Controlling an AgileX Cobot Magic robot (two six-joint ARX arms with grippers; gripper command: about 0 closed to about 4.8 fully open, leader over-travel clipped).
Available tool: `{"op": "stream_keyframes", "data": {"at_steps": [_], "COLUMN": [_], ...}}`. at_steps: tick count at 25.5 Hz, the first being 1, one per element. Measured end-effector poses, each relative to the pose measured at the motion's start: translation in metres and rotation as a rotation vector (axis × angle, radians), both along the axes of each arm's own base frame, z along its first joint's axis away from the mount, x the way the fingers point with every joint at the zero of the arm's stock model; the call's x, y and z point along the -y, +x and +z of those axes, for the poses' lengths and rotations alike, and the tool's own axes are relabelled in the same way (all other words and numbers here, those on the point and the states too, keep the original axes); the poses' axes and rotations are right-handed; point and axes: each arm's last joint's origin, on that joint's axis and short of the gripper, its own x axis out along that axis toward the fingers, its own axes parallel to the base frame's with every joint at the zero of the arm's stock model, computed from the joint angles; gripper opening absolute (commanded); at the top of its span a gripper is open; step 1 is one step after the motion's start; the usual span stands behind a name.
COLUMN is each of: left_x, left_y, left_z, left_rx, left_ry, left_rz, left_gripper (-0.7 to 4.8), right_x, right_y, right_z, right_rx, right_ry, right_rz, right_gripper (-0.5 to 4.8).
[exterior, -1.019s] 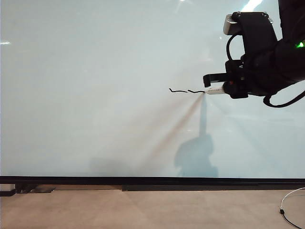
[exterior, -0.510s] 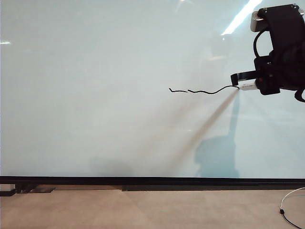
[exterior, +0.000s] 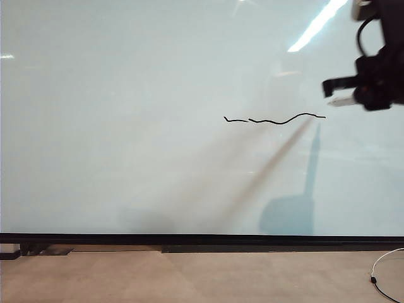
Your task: Pick up the pen on the shelf to the right of the whiteboard and draw a straight line.
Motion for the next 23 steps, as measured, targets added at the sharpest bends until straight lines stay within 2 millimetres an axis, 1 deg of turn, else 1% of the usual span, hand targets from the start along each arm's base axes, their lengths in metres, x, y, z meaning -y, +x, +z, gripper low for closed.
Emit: {"op": "stream_keyframes", "data": {"at_steps": [3,4,5,7,8,9,12,15,18,21,23], "left_x": [0.0,0.0,0.0,0.001,0.001,0.001,0.001,0.001,0.001,0.001,0.001], "left_y": [0.0,0.0,0.0,0.0,0.0,0.0,0.0,0.0,0.0,0.0,0.0], "left_z": [0.0,0.0,0.0,0.0,0.0,0.0,0.0,0.0,0.0,0.0,0.0], "left_rx": [0.0,0.0,0.0,0.0,0.0,-0.001,-0.001,0.0,-0.004,-0.005,-0.004], "left_ry": [0.0,0.0,-0.001,-0.004,-0.005,-0.005,-0.005,-0.005,-0.02,-0.023,-0.023], "left_rz": [-0.002,-0.006,-0.011,-0.019,-0.02,-0.022,-0.022,-0.022,-0.022,-0.022,-0.022], "left_gripper": [-0.05,-0.05,-0.05,-0.05,-0.05,-0.05,-0.05,-0.05,-0.05,-0.05,-0.05], "right_x": [0.016,0.021,0.026,0.051,0.056,0.066,0.081,0.088,0.087,0.087,0.087], "right_y": [-0.021,-0.024,-0.026,-0.035,-0.036,-0.038,-0.042,-0.046,-0.059,-0.08,-0.093], "right_z": [0.006,0.008,0.011,0.025,0.027,0.029,0.027,0.024,0.024,0.031,0.03], "right_rx": [-0.025,-0.013,-0.001,0.05,0.058,0.063,0.025,-0.014,-0.043,0.031,0.097], "right_ry": [-0.063,-0.058,-0.053,-0.03,-0.026,-0.013,0.022,0.042,0.047,0.052,0.081], "right_rz": [-0.055,-0.075,-0.098,-0.148,-0.149,-0.143,-0.111,-0.134,-0.127,-0.124,-0.122], "right_gripper": [-0.05,-0.05,-0.04,-0.05,-0.05,-0.05,-0.05,-0.05,-0.05,-0.05,-0.05]}}
